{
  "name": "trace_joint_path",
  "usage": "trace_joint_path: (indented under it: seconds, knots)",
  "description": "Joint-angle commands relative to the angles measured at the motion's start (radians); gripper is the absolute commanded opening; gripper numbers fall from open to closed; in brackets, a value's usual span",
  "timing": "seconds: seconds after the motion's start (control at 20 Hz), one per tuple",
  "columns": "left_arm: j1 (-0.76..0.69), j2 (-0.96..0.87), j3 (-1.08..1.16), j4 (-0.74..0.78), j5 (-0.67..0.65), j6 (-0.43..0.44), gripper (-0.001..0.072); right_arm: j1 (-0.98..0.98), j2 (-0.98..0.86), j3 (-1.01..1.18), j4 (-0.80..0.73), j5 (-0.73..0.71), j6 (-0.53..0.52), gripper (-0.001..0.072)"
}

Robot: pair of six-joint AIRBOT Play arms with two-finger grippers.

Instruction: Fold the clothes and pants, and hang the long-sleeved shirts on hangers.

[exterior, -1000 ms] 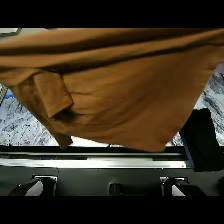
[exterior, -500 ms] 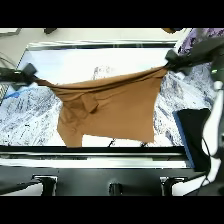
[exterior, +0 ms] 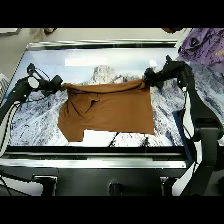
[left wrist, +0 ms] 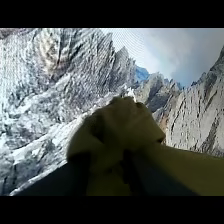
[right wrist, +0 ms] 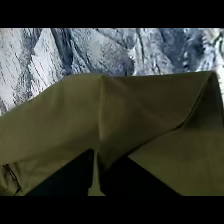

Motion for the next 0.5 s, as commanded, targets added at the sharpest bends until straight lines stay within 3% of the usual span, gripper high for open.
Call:
trace_joint_path:
  seconds: [0.0, 0.05, 0.3, 0.35, 0.45]
  knots:
    - [0.048, 0.005, 0.056, -0.008, -0.134, 0.060, 0.0455, -0.009, 0.019, 0.001, 0.008, -0.068, 0.008, 0.0349]
    - [0.082, 0.024, 0.084, -0.008, -0.210, 0.101, 0.0528, -0.027, 0.049, 0.001, 0.005, -0.116, -0.019, 0.0375]
    - [0.269, 0.155, 0.113, -0.008, -0.520, 0.405, 0.0534, -0.160, 0.232, -0.013, -0.140, -0.458, -0.283, 0.0378]
    - [0.290, 0.168, 0.110, -0.009, -0.578, 0.453, 0.0534, -0.204, 0.270, -0.056, -0.111, -0.471, -0.298, 0.0378]
    - [0.333, 0.195, 0.077, -0.049, -0.588, 0.433, 0.0533, -0.280, 0.356, -0.209, -0.048, -0.470, -0.362, 0.0378]
